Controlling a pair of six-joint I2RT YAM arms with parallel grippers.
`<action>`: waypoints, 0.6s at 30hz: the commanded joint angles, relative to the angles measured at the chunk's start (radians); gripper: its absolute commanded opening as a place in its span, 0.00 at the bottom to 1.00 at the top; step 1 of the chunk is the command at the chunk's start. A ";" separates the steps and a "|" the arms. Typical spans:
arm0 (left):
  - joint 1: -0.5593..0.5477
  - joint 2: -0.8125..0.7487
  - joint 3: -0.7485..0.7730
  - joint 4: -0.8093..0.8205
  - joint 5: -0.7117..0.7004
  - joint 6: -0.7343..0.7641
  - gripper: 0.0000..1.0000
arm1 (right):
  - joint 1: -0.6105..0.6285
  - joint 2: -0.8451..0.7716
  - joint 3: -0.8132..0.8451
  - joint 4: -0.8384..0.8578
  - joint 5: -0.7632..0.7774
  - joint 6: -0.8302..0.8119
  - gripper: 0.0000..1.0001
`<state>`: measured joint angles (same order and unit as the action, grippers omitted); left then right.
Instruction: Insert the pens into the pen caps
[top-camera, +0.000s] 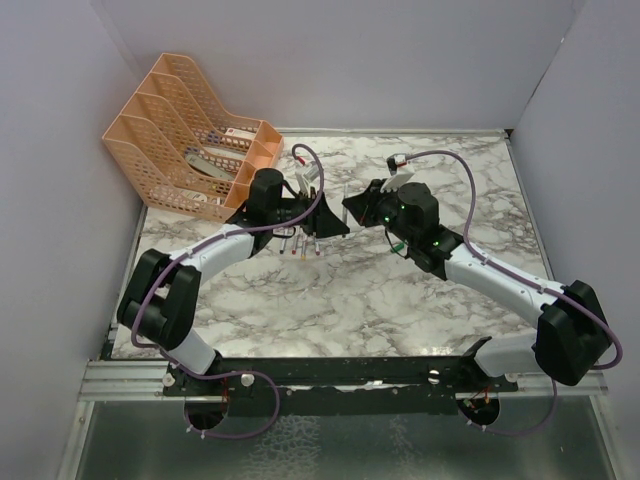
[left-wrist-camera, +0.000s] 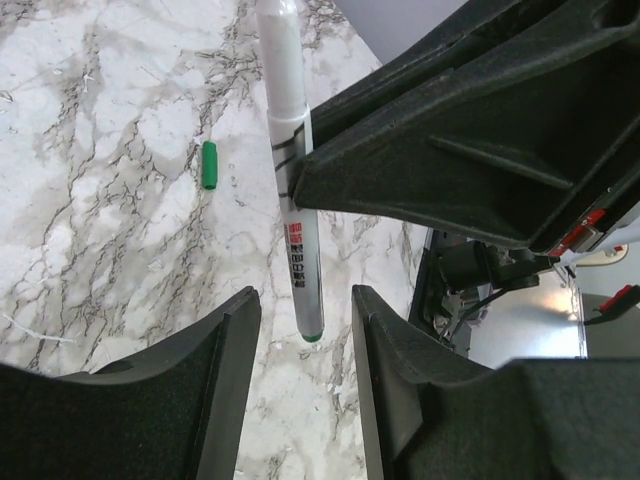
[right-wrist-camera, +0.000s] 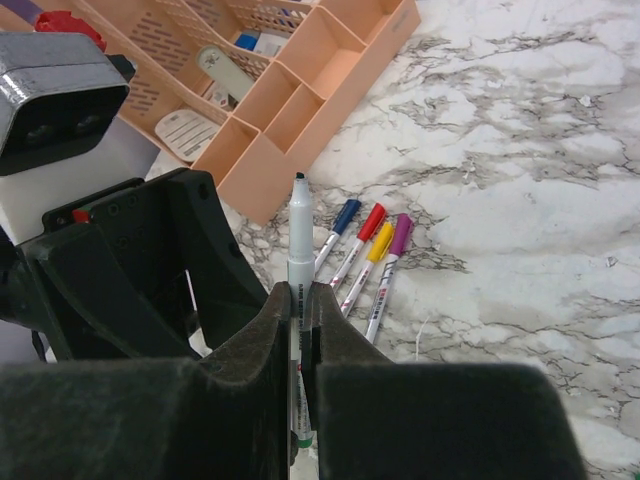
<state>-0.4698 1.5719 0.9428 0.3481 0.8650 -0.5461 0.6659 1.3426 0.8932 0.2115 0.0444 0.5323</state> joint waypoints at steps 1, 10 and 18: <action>-0.011 0.009 0.045 0.031 -0.031 -0.010 0.47 | 0.001 -0.023 -0.002 0.040 -0.049 0.018 0.01; -0.029 0.020 0.055 0.050 -0.047 -0.018 0.41 | 0.001 -0.037 -0.026 0.041 -0.056 0.034 0.01; -0.035 -0.003 0.026 0.056 -0.088 -0.019 0.00 | 0.001 -0.058 -0.027 0.023 -0.027 0.013 0.01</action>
<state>-0.4953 1.5848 0.9733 0.3710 0.8101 -0.5701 0.6659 1.3197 0.8738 0.2169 0.0101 0.5533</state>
